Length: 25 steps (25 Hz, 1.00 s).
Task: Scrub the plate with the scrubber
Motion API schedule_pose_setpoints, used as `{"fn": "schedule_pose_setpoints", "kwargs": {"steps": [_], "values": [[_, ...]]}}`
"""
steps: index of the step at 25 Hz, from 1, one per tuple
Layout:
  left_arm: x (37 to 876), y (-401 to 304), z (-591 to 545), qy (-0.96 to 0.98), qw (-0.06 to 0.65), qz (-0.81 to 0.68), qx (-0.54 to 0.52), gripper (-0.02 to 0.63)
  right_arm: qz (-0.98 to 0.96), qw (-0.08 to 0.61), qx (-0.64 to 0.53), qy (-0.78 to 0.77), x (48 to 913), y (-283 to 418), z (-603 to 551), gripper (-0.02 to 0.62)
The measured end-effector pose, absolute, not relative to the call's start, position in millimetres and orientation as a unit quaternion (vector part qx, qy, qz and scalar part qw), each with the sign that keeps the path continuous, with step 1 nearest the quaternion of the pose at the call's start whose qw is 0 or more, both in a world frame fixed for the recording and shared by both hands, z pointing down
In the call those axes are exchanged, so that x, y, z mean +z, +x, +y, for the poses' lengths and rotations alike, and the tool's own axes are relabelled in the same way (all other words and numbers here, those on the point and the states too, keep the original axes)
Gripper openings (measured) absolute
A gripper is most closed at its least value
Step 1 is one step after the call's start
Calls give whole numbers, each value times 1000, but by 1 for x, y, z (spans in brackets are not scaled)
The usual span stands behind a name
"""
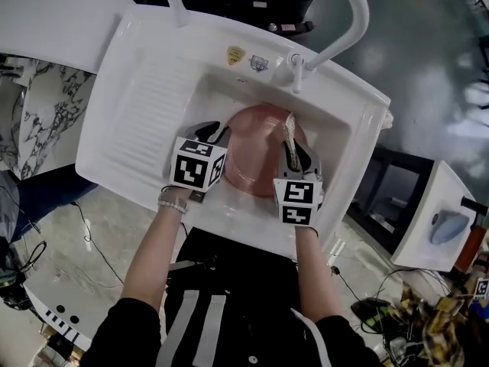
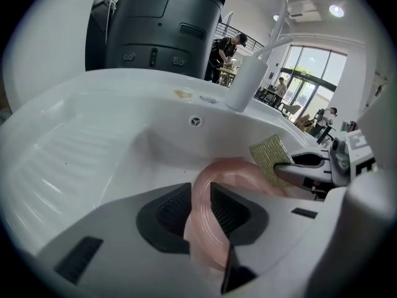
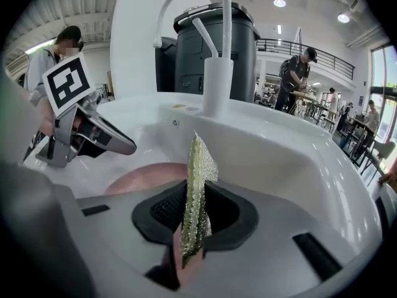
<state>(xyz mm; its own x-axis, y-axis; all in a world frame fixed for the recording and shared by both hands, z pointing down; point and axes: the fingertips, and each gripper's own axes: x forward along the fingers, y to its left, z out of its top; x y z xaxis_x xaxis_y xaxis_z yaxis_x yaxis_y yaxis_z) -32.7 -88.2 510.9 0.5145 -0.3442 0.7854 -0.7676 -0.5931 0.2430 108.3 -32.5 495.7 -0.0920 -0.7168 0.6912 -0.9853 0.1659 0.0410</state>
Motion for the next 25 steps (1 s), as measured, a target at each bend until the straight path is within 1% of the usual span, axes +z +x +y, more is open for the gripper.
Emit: {"fn": "schedule_pose_setpoints", "kwargs": {"steps": [12,22,25], "values": [[563,-33,-83,779,334,-327,417,129,-691,343,242,589,535,102,-32,72],[587,-44,-87,756,363,-331,431,125,-689,351,241,587,546,104,-44,72],[589,-40,-84,761,373,-315,428,82,-694,363,234,576,551,98,-47,72]]}}
